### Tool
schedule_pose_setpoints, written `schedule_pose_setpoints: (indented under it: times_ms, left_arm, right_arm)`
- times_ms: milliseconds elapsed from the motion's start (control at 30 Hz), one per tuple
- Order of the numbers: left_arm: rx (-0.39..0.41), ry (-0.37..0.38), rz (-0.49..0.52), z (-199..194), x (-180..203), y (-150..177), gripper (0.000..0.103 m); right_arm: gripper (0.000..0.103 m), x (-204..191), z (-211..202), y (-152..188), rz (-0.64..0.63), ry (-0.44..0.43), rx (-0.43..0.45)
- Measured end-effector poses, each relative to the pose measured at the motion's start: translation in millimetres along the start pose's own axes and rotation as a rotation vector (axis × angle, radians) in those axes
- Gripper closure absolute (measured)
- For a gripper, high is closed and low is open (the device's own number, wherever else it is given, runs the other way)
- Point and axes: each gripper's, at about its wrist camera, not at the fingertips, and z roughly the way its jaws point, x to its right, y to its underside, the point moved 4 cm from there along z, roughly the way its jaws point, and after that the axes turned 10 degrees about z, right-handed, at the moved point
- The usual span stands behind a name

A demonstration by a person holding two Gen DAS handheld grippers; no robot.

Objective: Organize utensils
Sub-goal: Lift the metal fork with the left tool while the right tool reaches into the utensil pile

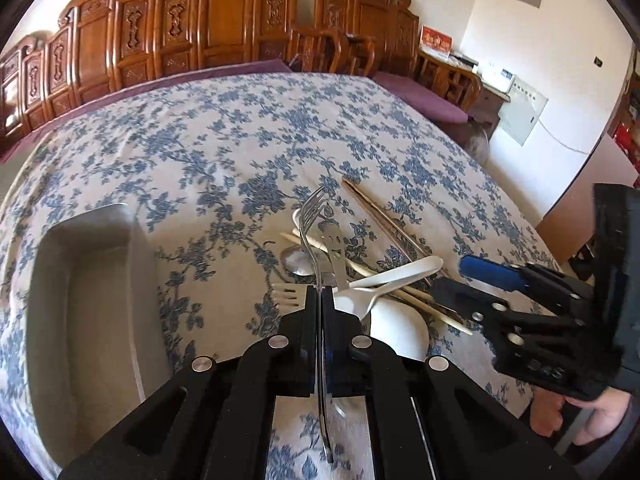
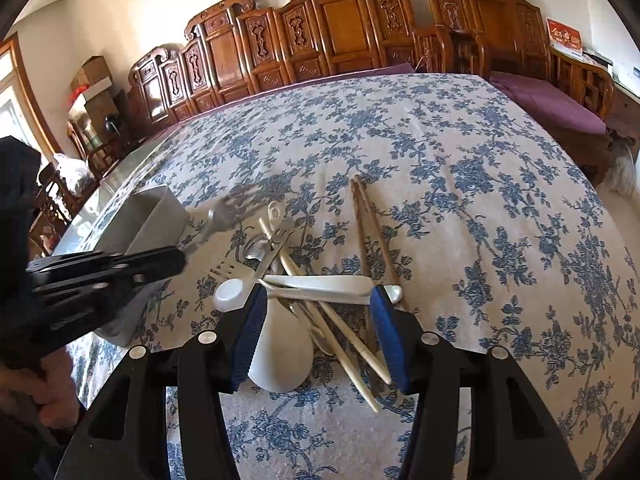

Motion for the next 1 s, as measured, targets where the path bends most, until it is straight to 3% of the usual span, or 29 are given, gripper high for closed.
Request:
schedule_pose_setpoints:
  times_ms: [267, 367, 600, 667, 1000]
  left_arm:
    - [0.035, -0.008, -0.006, -26.6, -10.1, 16.6, 0.102]
    - [0.049, -0.012, -0.007, -32.4, -15.5, 18.1, 0.101]
    - [0.092, -0.006, -0.017, -45.3, -25.0, 19.3, 0.102]
    - [0.096, -0.003, -0.025, -46.7, -26.9, 20.2, 0.101]
    - [0.099, 0.007, -0.033, -47.1, -31.5, 21.9, 0.101]
  right_arm:
    - [0.047, -19.8, 9.7, -6.3, -0.068, -0.060, -0.028]
    - [0.047, -28.6, 18.7, -8.8, -0.069, -0.108, -0.084]
    - [0.047, -55.1, 44.0, -0.7, -0.298, -0.060, -0.185]
    - [0.047, -52.5, 52.0, 2.2, -0.307, -0.056, -0.225]
    - [0.045, -54.8, 59.7, -0.8, -0.381, -0.111, -0.258]
